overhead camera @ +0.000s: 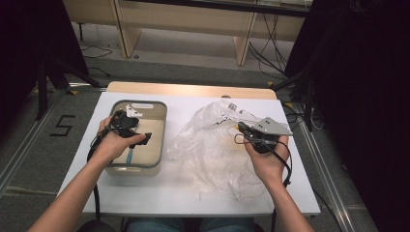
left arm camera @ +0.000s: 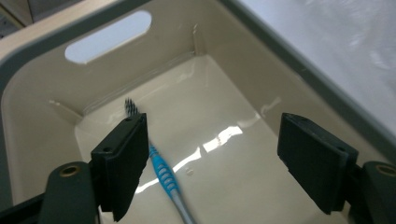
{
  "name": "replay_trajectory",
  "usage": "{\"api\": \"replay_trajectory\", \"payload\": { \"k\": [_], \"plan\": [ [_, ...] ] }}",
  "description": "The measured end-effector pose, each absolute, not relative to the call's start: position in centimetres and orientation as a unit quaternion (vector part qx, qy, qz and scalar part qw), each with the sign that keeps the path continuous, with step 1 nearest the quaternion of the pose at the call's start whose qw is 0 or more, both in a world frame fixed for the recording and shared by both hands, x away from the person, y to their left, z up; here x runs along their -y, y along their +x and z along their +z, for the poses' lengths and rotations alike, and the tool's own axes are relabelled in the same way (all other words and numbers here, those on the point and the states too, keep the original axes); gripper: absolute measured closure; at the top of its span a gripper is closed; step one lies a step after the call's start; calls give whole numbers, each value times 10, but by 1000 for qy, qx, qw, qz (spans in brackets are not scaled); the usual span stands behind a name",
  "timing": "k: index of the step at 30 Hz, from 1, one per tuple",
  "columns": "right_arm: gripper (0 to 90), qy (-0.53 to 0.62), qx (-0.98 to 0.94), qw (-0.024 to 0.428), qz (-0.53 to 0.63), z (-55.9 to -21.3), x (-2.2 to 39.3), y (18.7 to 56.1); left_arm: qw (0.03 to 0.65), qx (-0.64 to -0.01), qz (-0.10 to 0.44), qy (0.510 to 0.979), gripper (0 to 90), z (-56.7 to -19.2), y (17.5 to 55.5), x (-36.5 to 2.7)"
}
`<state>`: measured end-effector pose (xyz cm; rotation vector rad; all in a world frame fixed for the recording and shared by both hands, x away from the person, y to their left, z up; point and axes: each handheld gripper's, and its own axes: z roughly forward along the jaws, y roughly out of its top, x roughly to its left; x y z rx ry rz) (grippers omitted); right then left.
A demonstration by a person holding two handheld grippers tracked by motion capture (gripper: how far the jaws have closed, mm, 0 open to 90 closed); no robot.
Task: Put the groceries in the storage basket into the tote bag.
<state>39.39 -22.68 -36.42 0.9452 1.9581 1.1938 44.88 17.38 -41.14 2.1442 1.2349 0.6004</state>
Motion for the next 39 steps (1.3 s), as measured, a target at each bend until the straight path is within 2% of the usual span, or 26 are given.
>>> {"api": "replay_trajectory", "payload": {
  "k": [11,24,33,39],
  "plan": [
    [900,358,-749,323,455,-365,226,393,229,-530,187,795,299,-434,474,-179],
    [900,359,-752,318,453,-366,225,394,173,-572,149,788,358,-450,487,-186],
    [900,359,-752,318,453,-366,225,393,150,-587,124,786,463,-459,493,-187],
    [900,359,-750,320,453,-366,225,393,155,-597,108,780,496,-460,495,-189]
  ]
}}
